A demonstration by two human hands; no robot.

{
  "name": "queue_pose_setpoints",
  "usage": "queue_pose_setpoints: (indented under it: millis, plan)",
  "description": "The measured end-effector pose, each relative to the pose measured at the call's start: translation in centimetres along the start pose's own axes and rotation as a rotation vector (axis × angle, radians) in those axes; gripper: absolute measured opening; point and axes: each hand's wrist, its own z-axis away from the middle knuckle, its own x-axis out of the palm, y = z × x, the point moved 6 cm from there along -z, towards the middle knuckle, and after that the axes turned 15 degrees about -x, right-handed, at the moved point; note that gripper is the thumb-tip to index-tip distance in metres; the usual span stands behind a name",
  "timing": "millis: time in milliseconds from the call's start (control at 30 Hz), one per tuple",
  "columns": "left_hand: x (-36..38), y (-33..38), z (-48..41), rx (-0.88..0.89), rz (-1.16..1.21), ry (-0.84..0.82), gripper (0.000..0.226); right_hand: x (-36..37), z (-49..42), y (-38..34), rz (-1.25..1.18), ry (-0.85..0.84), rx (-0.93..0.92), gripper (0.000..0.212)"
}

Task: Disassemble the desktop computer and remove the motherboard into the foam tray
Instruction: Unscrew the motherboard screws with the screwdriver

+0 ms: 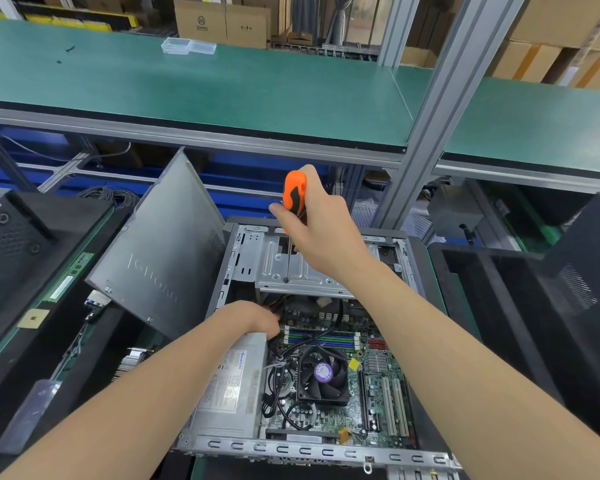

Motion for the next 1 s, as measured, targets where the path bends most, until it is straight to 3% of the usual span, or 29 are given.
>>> queue_pose_setpoints:
  millis: [333,467,567,700,900,1000]
  plan:
    - [-0.1,-0.3,0.9,0.007,0.101,-0.024,0.082,-0.4,-0.9,-0.3,-0.003,-0.083,0.073,0.040]
    - [-0.5,-0.2,1.7,0.026,0.207,-0.033,0.086,-0.4,-1.7,-0.2,0.011,-0.291,0.039,0.031]
    - [-1.3,-0.3,2.4,0.028,0.248,0.069,0.075,-0.7,-2.0,0.5,-0.047,-0.405,0.063,0.028]
    - [-3.0,-1.1,4.9,0.045,0.278,0.232,0.043,-1.0,-2.0,0.6,-0.110,-0.430,0.045,0.026]
    - [-4.8,-2.4,12.0,0.246,0.395,0.151,0.034,-1.8,-2.6,0.5,-0.082,-0.396,0.004,0.015]
    - [-8.2,-5.9,15.4,0.265,0.652,0.284,0.029,-2.0,-2.7,0.4,-0.056,-0.393,-0.004,0.013]
